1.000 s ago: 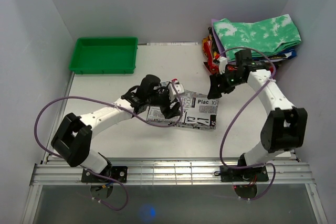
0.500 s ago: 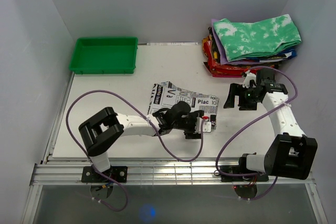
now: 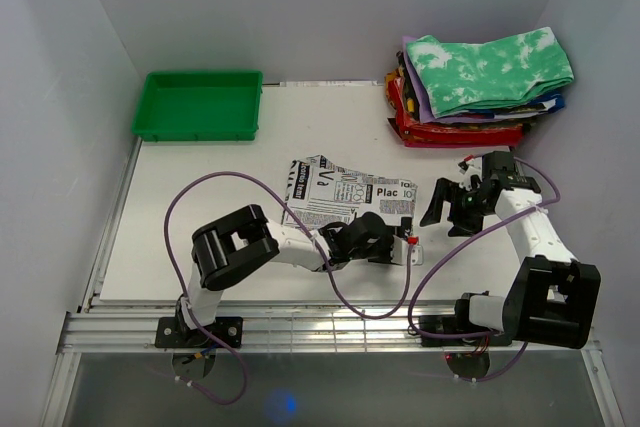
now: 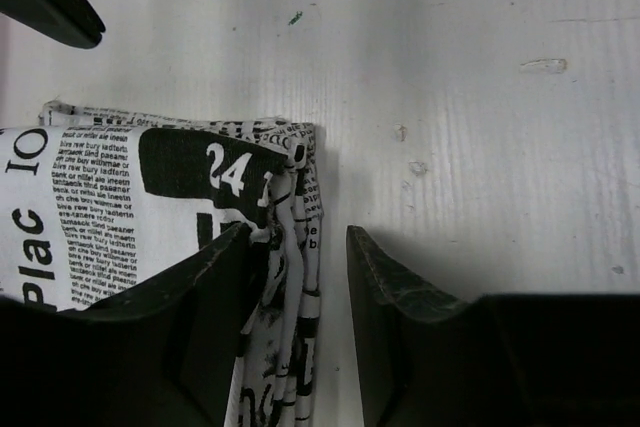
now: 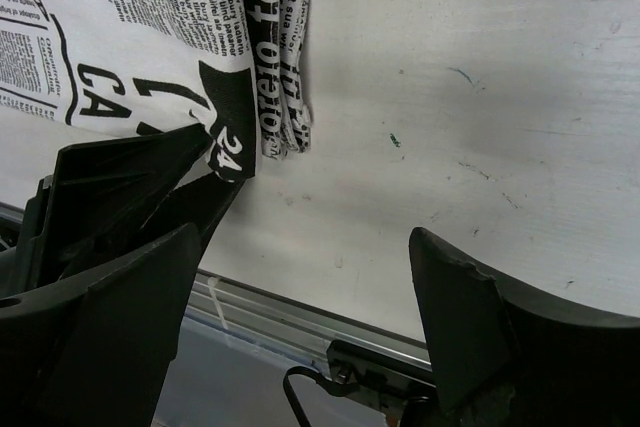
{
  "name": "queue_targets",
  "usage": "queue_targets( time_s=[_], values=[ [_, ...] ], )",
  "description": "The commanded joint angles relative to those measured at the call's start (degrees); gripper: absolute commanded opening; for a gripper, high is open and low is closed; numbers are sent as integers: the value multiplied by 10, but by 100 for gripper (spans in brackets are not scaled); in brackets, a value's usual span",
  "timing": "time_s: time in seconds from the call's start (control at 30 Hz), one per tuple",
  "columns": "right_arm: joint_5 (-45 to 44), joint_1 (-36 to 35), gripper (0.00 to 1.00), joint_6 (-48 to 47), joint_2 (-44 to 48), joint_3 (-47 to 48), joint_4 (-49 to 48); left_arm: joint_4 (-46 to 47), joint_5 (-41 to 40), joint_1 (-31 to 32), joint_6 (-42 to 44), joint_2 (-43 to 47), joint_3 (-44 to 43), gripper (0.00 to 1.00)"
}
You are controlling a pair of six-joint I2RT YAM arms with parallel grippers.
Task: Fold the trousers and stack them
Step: Neatly place the folded trousers to the corner
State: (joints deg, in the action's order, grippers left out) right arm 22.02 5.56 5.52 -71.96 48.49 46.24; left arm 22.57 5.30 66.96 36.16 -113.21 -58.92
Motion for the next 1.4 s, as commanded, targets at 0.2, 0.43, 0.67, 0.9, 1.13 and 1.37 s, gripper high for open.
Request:
queue_targets(
  time_s=[0.2, 0.43, 0.67, 0.9, 1.13, 1.37],
  values=[
    [60, 2, 90, 24, -9, -25, -51, -33, -40, -1, -20, -21, 11, 36],
    [83, 2, 90, 8, -20, -25, -63, -45, -35, -1, -33, 32, 21, 70],
    [94, 2, 90, 2, -14, -30, -58, -126, -7, -2, -47, 129, 1, 77],
    [100, 2, 90, 6, -20, -27, -63, -162, 16, -6, -57, 124, -26, 75],
    [101, 2, 90, 7, -43, -9, -59, -141, 45, -35, -44, 62, -26, 74],
    [108, 2, 90, 12, -56, -11, -68, -147, 61, -67, -58, -7, -54, 66]
  ],
)
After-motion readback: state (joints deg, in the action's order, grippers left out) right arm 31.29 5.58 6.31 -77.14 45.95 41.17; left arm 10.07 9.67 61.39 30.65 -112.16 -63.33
